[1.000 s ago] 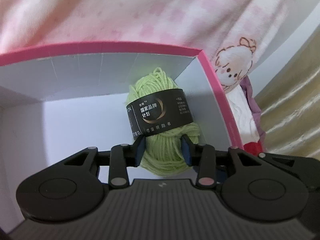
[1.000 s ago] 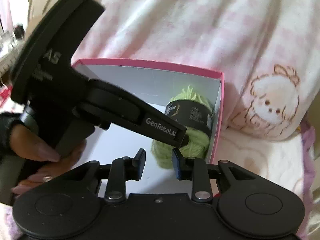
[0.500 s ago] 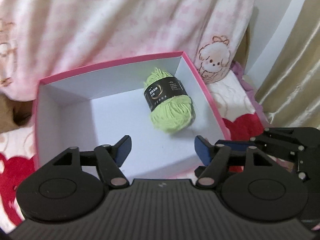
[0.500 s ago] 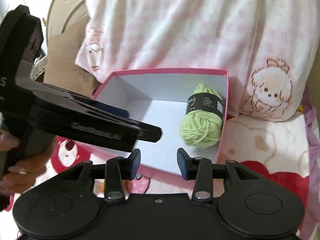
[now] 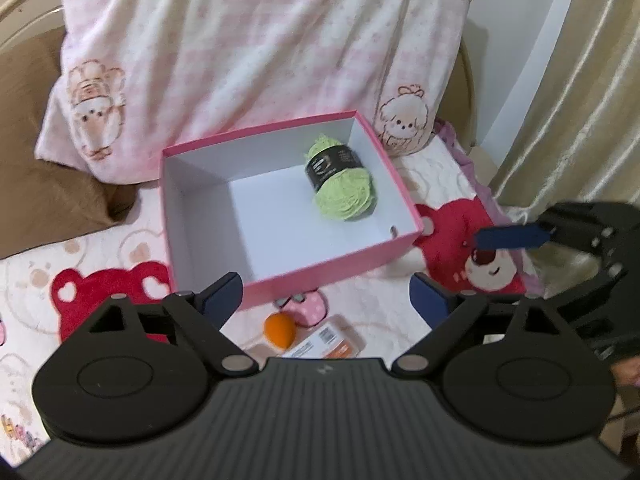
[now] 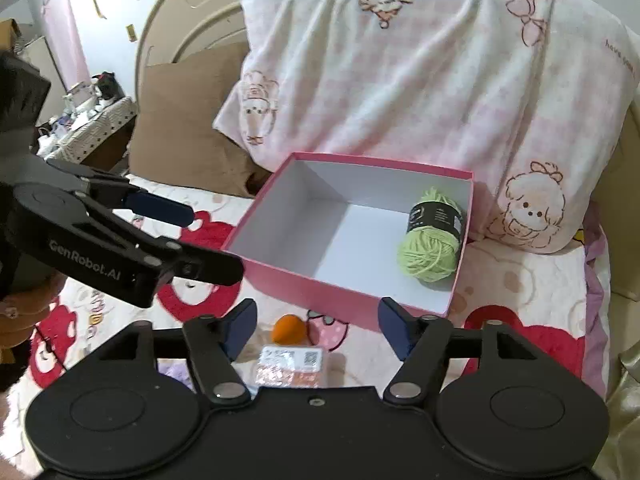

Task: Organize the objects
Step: 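Lift the left tool out of the box toward the purple plush toy, then close the left tool on the purple plush toy's head, then carry the plush toy into the pink box beside the yarn and release, then withdraw the left tool from the box toward the blue tissue pack, then grasp the blue-printed tissue pack with the left tool and lift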

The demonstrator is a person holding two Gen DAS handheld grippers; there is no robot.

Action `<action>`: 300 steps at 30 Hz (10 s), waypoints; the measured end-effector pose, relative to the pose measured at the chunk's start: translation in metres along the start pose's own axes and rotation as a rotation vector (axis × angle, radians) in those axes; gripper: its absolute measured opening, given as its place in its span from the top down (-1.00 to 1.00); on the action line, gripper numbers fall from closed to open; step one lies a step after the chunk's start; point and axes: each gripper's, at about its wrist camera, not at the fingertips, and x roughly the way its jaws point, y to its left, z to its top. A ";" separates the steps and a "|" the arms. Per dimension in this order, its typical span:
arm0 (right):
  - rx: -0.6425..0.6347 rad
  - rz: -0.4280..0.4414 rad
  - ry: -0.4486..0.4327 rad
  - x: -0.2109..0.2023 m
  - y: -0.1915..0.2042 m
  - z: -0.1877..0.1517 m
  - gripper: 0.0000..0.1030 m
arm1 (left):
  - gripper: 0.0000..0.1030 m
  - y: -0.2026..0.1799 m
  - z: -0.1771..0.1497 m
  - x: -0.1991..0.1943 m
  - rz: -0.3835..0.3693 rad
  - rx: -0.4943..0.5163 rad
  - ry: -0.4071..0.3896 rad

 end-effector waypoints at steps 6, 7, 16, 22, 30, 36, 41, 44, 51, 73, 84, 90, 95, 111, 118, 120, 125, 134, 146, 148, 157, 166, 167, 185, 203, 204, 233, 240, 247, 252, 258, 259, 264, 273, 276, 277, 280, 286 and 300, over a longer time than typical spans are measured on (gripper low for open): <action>0.016 0.078 0.026 -0.011 0.014 -0.014 -0.50 | -0.81 0.014 -0.033 -0.007 0.017 -0.010 0.054; 0.015 0.087 0.030 -0.010 0.017 -0.018 -0.50 | -0.81 0.016 -0.038 -0.007 0.023 -0.010 0.061; -0.091 0.232 0.099 0.018 0.069 -0.052 -0.57 | -0.81 0.049 -0.106 -0.002 0.045 -0.092 0.157; -0.165 0.267 0.145 0.050 0.102 -0.069 -0.58 | -0.81 0.072 -0.147 0.006 0.028 -0.172 0.193; -0.313 0.281 0.204 0.087 0.142 -0.084 -0.58 | -0.80 0.101 -0.186 0.027 -0.014 -0.295 0.232; -0.443 0.256 0.232 0.120 0.160 -0.090 -0.64 | -0.80 0.108 -0.204 0.046 -0.013 -0.330 0.260; -0.591 0.219 0.282 0.156 0.164 -0.101 -0.68 | -0.81 0.114 -0.213 0.062 -0.037 -0.386 0.279; -0.636 0.222 0.302 0.175 0.165 -0.106 -0.69 | -0.81 0.116 -0.218 0.069 -0.012 -0.404 0.292; -0.591 0.276 0.296 0.203 0.158 -0.110 -0.73 | -0.81 0.128 -0.223 0.082 0.023 -0.419 0.252; -0.336 0.240 0.205 0.177 0.144 -0.129 0.09 | -0.15 0.094 -0.218 0.083 -0.063 -0.363 0.114; -0.065 0.091 0.205 0.162 0.084 -0.134 0.20 | -0.19 0.074 -0.200 0.083 -0.066 -0.247 0.054; -0.065 0.108 0.180 0.152 0.087 -0.142 0.11 | -0.15 0.090 -0.193 0.090 -0.021 -0.235 0.016; -0.125 0.174 0.165 0.145 0.107 -0.148 -0.30 | 0.13 0.101 -0.199 0.096 -0.142 -0.291 0.059; -0.193 0.033 0.113 0.162 0.118 -0.165 0.07 | 0.14 0.092 -0.205 0.087 -0.116 -0.361 0.075; -0.196 -0.001 0.109 0.155 0.117 -0.162 0.09 | 0.36 0.080 -0.208 0.092 -0.125 -0.325 0.091; -0.204 -0.001 0.103 0.149 0.119 -0.160 0.09 | 0.38 0.076 -0.206 0.086 -0.118 -0.304 0.080; -0.228 -0.012 0.067 0.127 0.124 -0.151 0.09 | 0.38 0.065 -0.193 0.064 -0.110 -0.256 0.061; -0.322 -0.041 -0.013 0.070 0.119 -0.112 0.10 | 0.38 0.030 -0.136 0.020 -0.105 -0.097 0.063; -0.363 -0.059 -0.081 0.030 0.083 -0.045 0.10 | 0.38 0.007 -0.044 -0.006 -0.070 -0.026 0.041; -0.339 -0.042 -0.075 0.033 0.069 -0.032 0.10 | 0.38 0.008 -0.029 -0.001 -0.062 -0.028 0.032; -0.225 0.029 -0.026 0.078 0.004 0.014 0.10 | 0.38 0.023 0.023 0.053 -0.051 -0.104 0.027; -0.140 0.066 0.144 0.154 -0.041 0.041 0.10 | 0.38 0.056 0.047 0.138 -0.048 -0.233 0.121; -0.133 0.068 0.161 0.162 -0.045 0.041 0.10 | 0.38 0.059 0.048 0.146 -0.046 -0.237 0.129; -0.048 0.031 0.361 0.235 -0.073 0.036 0.10 | 0.39 0.080 0.037 0.227 -0.065 -0.358 0.234; -0.069 -0.033 0.269 0.193 -0.063 0.030 0.06 | -0.11 0.068 0.036 0.217 -0.058 -0.299 0.156; -0.064 -0.038 0.249 0.183 -0.061 0.030 0.02 | -0.14 0.066 0.037 0.209 -0.060 -0.281 0.145; -0.015 -0.058 0.060 0.012 0.016 0.005 -0.41 | -0.53 0.039 0.000 -0.015 -0.039 -0.028 0.056; 0.028 -0.009 0.080 -0.010 0.040 -0.016 -0.47 | -0.70 0.031 -0.031 -0.045 -0.042 0.043 0.081; 0.055 -0.014 0.065 -0.020 0.064 -0.045 -0.49 | -0.79 0.035 -0.062 -0.050 -0.066 0.052 0.103; 0.051 0.013 0.060 -0.014 0.078 -0.065 -0.49 | -0.82 0.046 -0.085 -0.041 -0.071 0.014 0.103; 0.063 0.063 0.045 0.011 0.086 -0.094 -0.49 | -0.82 0.054 -0.116 -0.022 -0.068 -0.005 0.087; 0.062 0.068 0.041 0.016 0.087 -0.099 -0.49 | -0.82 0.056 -0.120 -0.018 -0.072 -0.018 0.086; 0.056 0.078 0.048 0.048 0.095 -0.127 -0.49 | -0.82 0.063 -0.148 0.007 -0.076 -0.070 0.075; 0.030 0.025 0.105 0.099 0.107 -0.166 -0.48 | -0.82 0.072 -0.190 0.049 -0.036 -0.168 0.114; 0.056 0.016 0.097 0.109 0.103 -0.171 -0.47 | -0.82 0.070 -0.197 0.060 -0.008 -0.148 0.112; 0.073 0.014 0.090 0.111 0.101 -0.173 -0.47 | -0.82 0.071 -0.198 0.065 0.000 -0.146 0.115; 0.147 0.049 0.085 0.125 0.088 -0.180 -0.46 | -0.78 0.074 -0.204 0.077 0.000 -0.175 0.112; 0.245 -0.013 0.123 0.146 0.072 -0.188 -0.41 | -0.68 0.081 -0.216 0.097 -0.021 -0.243 0.068; 0.252 -0.089 0.157 0.164 0.072 -0.187 0.28 | 0.21 0.083 -0.234 0.121 -0.073 -0.350 0.072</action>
